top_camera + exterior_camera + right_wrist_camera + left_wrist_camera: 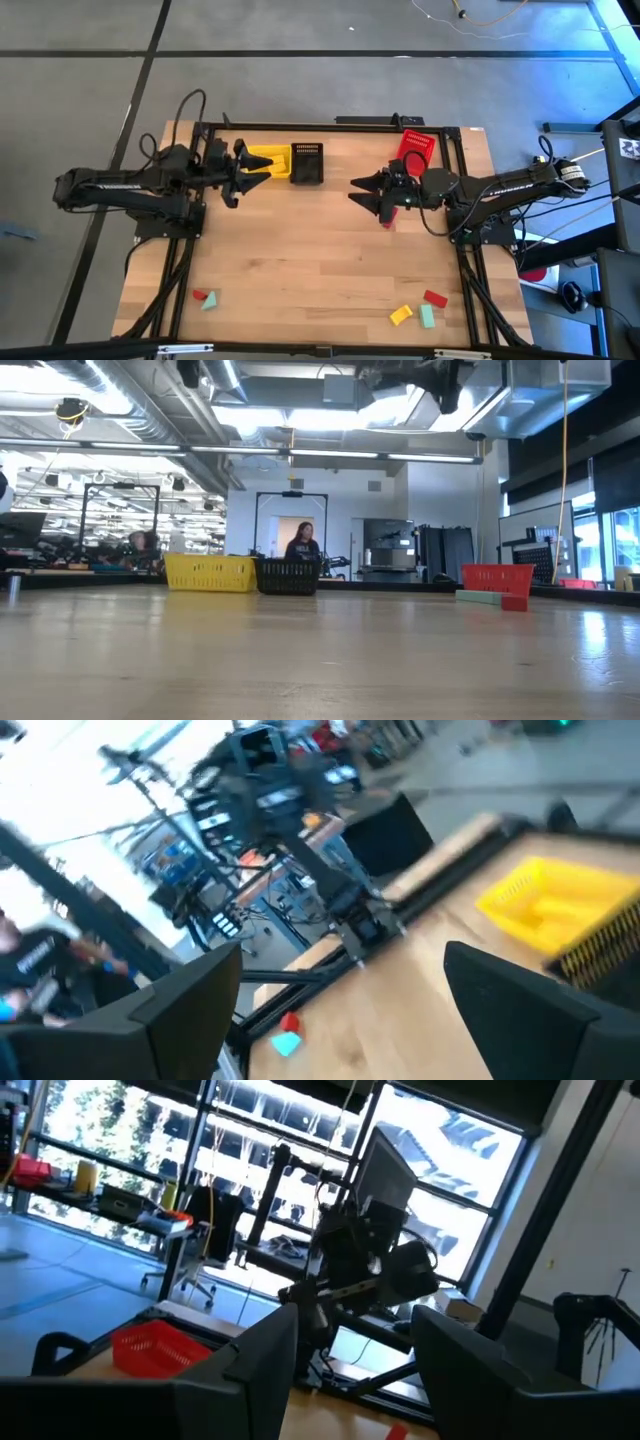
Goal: Sort & place blocks by color
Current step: Put the top blue block into the red bin, then put the right blue block into the red bin
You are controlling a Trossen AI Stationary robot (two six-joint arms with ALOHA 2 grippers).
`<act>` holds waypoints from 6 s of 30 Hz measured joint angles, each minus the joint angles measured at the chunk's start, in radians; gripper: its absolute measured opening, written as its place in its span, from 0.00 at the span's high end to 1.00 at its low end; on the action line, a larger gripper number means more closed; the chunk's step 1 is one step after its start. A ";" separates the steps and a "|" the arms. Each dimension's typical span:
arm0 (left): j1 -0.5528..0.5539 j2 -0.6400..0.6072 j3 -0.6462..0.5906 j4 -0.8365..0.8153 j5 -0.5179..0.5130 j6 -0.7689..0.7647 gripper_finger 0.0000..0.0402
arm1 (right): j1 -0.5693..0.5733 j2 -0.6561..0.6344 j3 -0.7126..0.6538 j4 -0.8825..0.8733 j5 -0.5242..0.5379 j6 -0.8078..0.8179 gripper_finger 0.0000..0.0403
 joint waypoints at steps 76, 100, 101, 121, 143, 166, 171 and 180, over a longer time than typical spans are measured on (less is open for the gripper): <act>0.000 -0.003 0.001 0.008 -0.024 -0.082 0.53 | -0.082 -0.065 -0.016 -0.669 0.027 0.118 0.68; 0.000 0.000 0.001 -0.017 -0.057 -0.077 0.53 | -0.014 -0.052 -0.014 -0.068 0.013 -0.141 0.68; 0.000 0.000 0.001 -0.017 -0.057 -0.077 0.53 | -0.016 -0.055 -0.012 -0.082 0.013 -0.132 0.68; 0.000 -0.001 0.001 -0.007 -0.074 -0.080 0.53 | -0.679 -0.072 0.185 -1.349 0.079 -0.042 0.68; -0.001 -0.001 0.001 -0.009 -0.075 -0.088 0.53 | -1.083 0.348 0.008 -0.881 -0.132 -0.129 0.68; -0.001 -0.001 0.001 -0.011 -0.081 -0.087 0.53 | -1.026 0.049 0.008 -0.934 -0.217 -0.172 0.19; -0.001 -0.001 0.001 -0.012 -0.081 -0.088 0.53 | -0.862 -0.174 0.008 -0.868 -0.382 -0.151 0.20; -0.001 -0.001 0.001 -0.023 -0.052 -0.087 0.53 | -0.484 -0.366 0.009 -0.518 -0.505 -0.115 0.20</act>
